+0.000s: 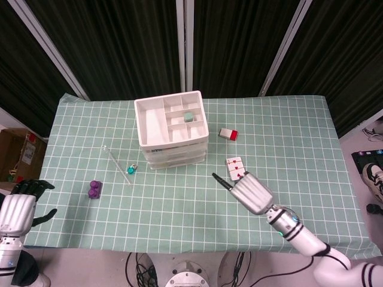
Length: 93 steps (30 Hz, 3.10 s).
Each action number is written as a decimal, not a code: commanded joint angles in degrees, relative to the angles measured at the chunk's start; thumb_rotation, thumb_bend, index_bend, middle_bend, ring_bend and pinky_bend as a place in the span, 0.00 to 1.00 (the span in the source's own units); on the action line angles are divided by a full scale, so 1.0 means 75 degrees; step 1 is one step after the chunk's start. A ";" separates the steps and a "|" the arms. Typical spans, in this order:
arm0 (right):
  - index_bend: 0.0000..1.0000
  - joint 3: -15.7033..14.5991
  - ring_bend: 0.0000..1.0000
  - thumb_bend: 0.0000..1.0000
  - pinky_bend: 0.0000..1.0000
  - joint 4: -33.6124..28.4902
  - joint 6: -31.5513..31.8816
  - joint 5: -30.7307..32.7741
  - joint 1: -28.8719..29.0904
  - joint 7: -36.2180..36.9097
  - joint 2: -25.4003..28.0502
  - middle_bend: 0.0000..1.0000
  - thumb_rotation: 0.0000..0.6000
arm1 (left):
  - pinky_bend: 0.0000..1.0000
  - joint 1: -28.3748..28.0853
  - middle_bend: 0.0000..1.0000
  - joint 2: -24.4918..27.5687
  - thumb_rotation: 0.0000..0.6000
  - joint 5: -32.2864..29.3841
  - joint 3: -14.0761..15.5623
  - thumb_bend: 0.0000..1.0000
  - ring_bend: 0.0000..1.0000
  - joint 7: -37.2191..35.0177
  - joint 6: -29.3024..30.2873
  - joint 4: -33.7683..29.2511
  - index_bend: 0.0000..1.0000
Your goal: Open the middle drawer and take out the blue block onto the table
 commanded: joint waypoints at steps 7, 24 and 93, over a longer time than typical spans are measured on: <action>0.13 0.0664 0.98 0.48 0.99 0.1685 -0.1578 0.1437 0.1746 -0.2984 -0.2370 0.92 1.00 | 0.23 0.0249 0.32 -0.0143 1.00 -0.0189 0.0024 0.13 0.24 -0.0366 0.0171 0.0264 0.35; 0.13 0.0436 0.99 0.50 1.00 0.3355 -0.0983 0.2085 0.2351 -0.3949 -0.3439 0.93 1.00 | 0.23 0.0281 0.31 -0.0195 1.00 -0.0260 -0.0074 0.13 0.24 -0.0573 0.0145 0.0380 0.35; 0.16 -0.0316 1.00 0.47 1.00 0.1087 0.1146 0.2800 0.1566 -0.1982 -0.2283 0.94 1.00 | 0.23 0.0342 0.31 -0.0426 1.00 -0.0421 -0.0128 0.13 0.24 -0.0818 -0.0047 0.0683 0.35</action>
